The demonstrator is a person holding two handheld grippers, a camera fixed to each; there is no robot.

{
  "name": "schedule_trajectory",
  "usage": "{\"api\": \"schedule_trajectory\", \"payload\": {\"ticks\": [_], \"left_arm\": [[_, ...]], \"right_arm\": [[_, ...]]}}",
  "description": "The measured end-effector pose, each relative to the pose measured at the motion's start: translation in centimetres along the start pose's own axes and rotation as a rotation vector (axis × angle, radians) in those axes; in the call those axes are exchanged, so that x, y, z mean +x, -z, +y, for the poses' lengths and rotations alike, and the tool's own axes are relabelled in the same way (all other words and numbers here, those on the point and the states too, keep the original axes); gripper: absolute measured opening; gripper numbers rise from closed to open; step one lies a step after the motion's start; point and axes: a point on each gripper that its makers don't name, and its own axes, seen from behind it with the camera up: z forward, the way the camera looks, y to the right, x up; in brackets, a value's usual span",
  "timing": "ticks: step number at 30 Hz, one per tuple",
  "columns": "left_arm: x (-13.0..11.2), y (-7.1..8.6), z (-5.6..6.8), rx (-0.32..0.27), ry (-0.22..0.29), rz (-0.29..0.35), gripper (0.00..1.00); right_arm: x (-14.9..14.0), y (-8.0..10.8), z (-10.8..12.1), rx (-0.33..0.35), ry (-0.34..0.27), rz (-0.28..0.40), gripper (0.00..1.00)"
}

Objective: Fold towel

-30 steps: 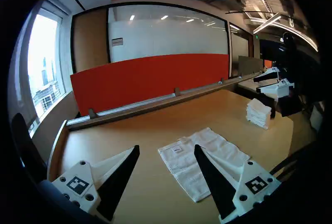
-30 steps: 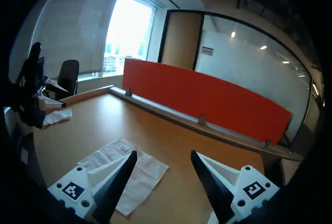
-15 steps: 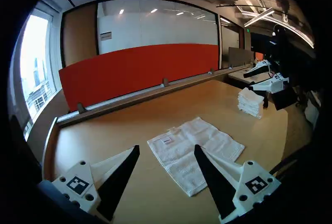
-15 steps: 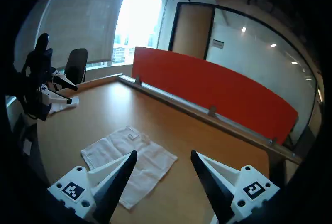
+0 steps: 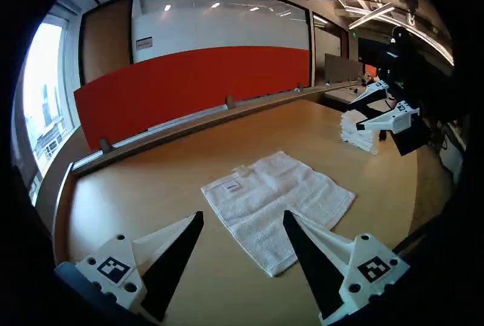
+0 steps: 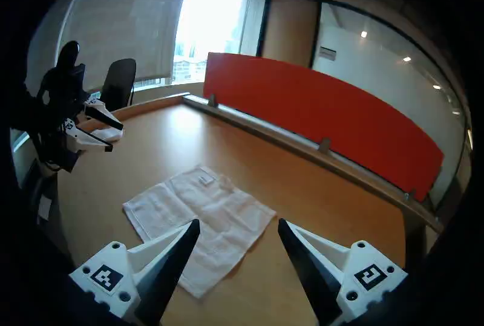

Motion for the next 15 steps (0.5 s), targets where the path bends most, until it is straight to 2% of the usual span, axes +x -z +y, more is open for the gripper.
{"api": "schedule_trajectory", "payload": {"ticks": [9,15], "left_arm": [[-3.3,-1.4,1.4,-0.031,-0.023,-0.056,0.98],[-5.1,-2.2,1.8,-0.046,-0.031,-0.087,0.98]], "right_arm": [[-3.2,-1.5,-1.4,0.023,-0.003,-0.042,1.0],[-5.2,-2.5,-2.4,0.037,-0.003,-0.07,1.0]]}}
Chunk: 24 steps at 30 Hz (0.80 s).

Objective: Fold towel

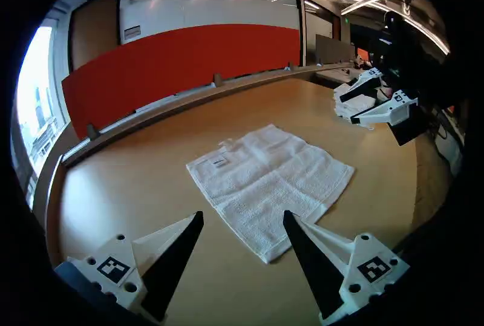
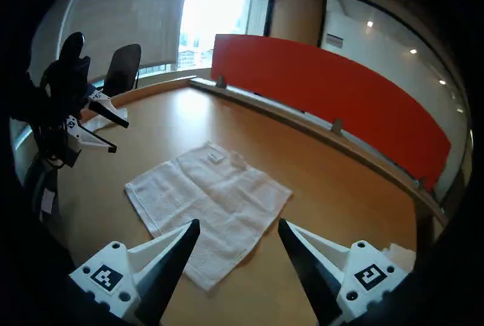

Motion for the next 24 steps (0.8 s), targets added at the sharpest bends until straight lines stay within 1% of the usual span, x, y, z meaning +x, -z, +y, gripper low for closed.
{"api": "schedule_trajectory", "payload": {"ticks": [6,14,18,24], "left_arm": [[-1.5,-1.0,0.3,-0.015,0.0,-0.027,0.98],[-3.8,-2.3,1.2,-0.041,-0.007,-0.07,0.98],[-4.6,-2.9,1.6,-0.053,-0.007,-0.087,0.98],[-5.8,-3.6,1.9,-0.063,-0.016,-0.113,0.98]], "right_arm": [[-1.9,-1.0,-1.0,0.017,0.002,-0.032,1.0],[-4.5,-2.0,-2.0,0.036,0.0,-0.072,1.0],[-5.7,-2.3,-2.4,0.044,0.003,-0.093,1.0],[-7.3,-2.6,-2.9,0.054,-0.006,-0.12,1.0]]}}
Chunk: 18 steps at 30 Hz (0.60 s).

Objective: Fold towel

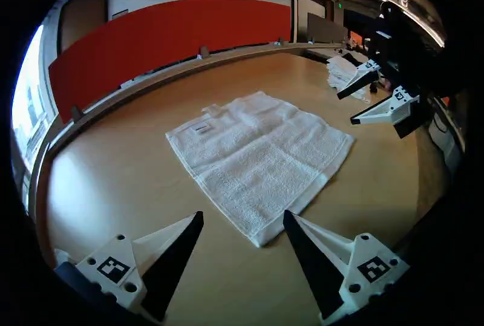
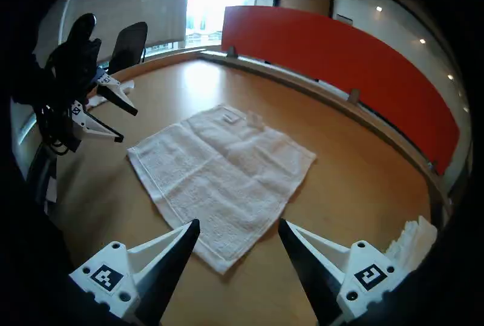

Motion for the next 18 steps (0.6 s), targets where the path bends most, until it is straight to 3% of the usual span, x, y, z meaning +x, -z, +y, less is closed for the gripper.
{"api": "schedule_trajectory", "payload": {"ticks": [18], "left_arm": [[-3.3,-2.6,1.5,-0.054,-0.02,-0.101,0.98]], "right_arm": [[-4.1,-1.4,-1.4,0.047,-0.003,-0.103,1.0]]}}
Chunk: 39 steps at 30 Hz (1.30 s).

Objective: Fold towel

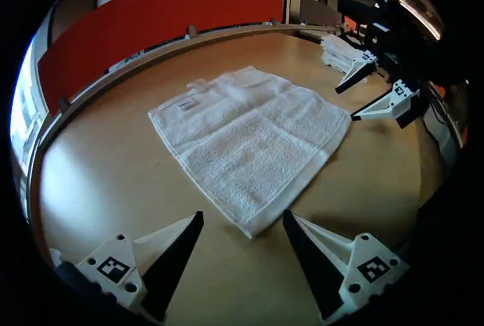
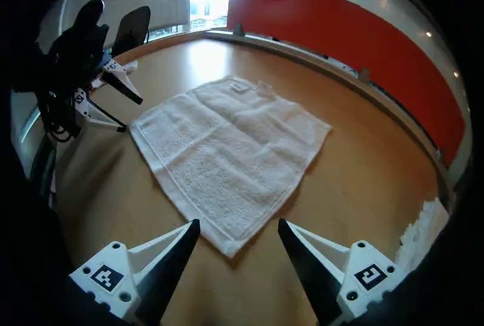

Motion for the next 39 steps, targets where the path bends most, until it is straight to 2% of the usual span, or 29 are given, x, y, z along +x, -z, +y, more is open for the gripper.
{"api": "schedule_trajectory", "payload": {"ticks": [12,21,29,34,37,39], "left_arm": [[-0.9,-1.0,0.7,-0.03,-0.001,-0.04,0.98],[-1.0,-1.1,0.7,-0.02,-0.003,-0.04,0.98],[-1.0,-1.1,0.7,-0.019,-0.005,-0.049,0.98],[-1.0,-1.0,0.7,-0.02,-0.005,-0.061,0.94],[-1.0,-1.0,0.8,-0.021,-0.007,-0.068,0.89],[-1.0,-1.1,1.0,-0.022,-0.008,-0.071,0.84]], "right_arm": [[-1.0,-0.5,-0.2,0.025,0.003,-0.033,0.99],[-1.7,-0.5,-0.8,0.05,0.015,-0.054,0.93],[-1.9,-0.5,-1.1,0.066,-0.008,-0.056,0.83],[-1.8,-0.4,-1.2,0.071,-0.008,-0.063,0.7],[-1.8,-0.4,-1.0,0.07,-0.012,-0.065,0.59],[-1.8,-0.3,-1.0,0.069,-0.014,-0.066,0.56]]}}
